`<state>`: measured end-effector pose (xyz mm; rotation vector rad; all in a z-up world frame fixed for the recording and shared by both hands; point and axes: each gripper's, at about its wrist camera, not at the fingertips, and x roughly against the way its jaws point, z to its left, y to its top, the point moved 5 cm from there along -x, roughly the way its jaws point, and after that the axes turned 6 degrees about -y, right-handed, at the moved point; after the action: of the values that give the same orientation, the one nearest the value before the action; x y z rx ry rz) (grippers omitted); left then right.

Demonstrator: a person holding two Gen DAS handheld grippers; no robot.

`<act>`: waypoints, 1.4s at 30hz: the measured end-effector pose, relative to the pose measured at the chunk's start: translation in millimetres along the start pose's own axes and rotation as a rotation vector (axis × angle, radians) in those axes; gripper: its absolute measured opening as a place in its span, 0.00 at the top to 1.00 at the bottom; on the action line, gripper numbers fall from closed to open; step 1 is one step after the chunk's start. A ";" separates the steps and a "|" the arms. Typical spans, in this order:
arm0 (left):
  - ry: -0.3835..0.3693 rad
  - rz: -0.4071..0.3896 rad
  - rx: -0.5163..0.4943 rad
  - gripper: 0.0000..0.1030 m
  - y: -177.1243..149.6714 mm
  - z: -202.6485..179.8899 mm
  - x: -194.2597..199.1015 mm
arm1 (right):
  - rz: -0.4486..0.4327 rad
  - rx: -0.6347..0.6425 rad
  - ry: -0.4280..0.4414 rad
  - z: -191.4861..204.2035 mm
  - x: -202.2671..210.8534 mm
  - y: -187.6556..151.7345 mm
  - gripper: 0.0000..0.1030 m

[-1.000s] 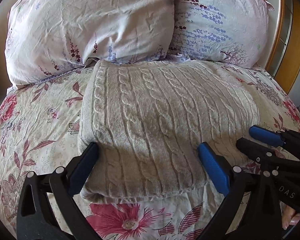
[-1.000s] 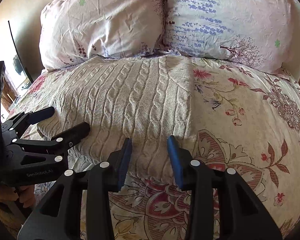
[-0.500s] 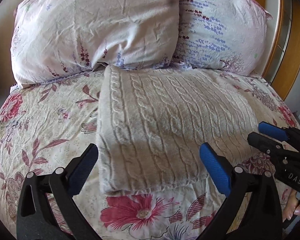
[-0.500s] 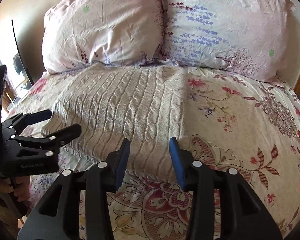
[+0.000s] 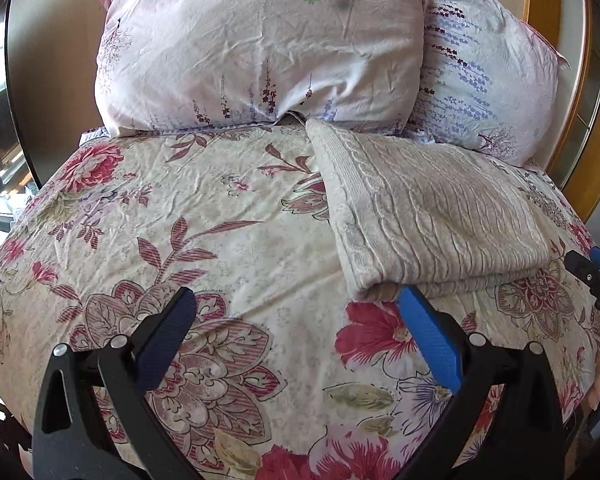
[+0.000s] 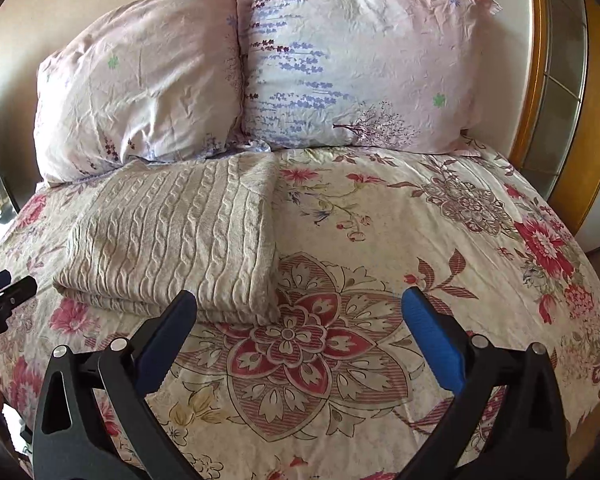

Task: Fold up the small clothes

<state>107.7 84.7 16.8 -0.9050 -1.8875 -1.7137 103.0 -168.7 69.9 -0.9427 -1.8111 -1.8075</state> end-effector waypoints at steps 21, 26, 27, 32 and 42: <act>0.042 0.154 -0.091 0.02 -24.7 -40.3 -44.1 | 0.167 0.027 0.047 37.7 -31.7 -29.4 0.01; 0.031 0.158 -0.095 0.02 -24.1 -39.3 -44.6 | 0.204 0.013 0.042 35.5 -38.0 -32.6 0.01; 0.030 0.158 -0.096 0.02 -24.1 -39.5 -44.6 | 0.203 0.011 0.042 35.0 -38.0 -32.6 0.01; 0.029 0.159 -0.098 0.02 -24.3 -39.9 -44.6 | 0.201 0.024 0.036 36.3 -38.4 -32.8 0.01; 0.037 0.153 -0.088 0.02 -23.8 -39.5 -45.1 | 0.201 0.025 0.037 36.4 -38.1 -33.2 0.01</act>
<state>117.7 37.4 -25.8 -1.0164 -1.6844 -1.7196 111.9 -137.2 16.9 -1.0357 -1.6485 -1.6644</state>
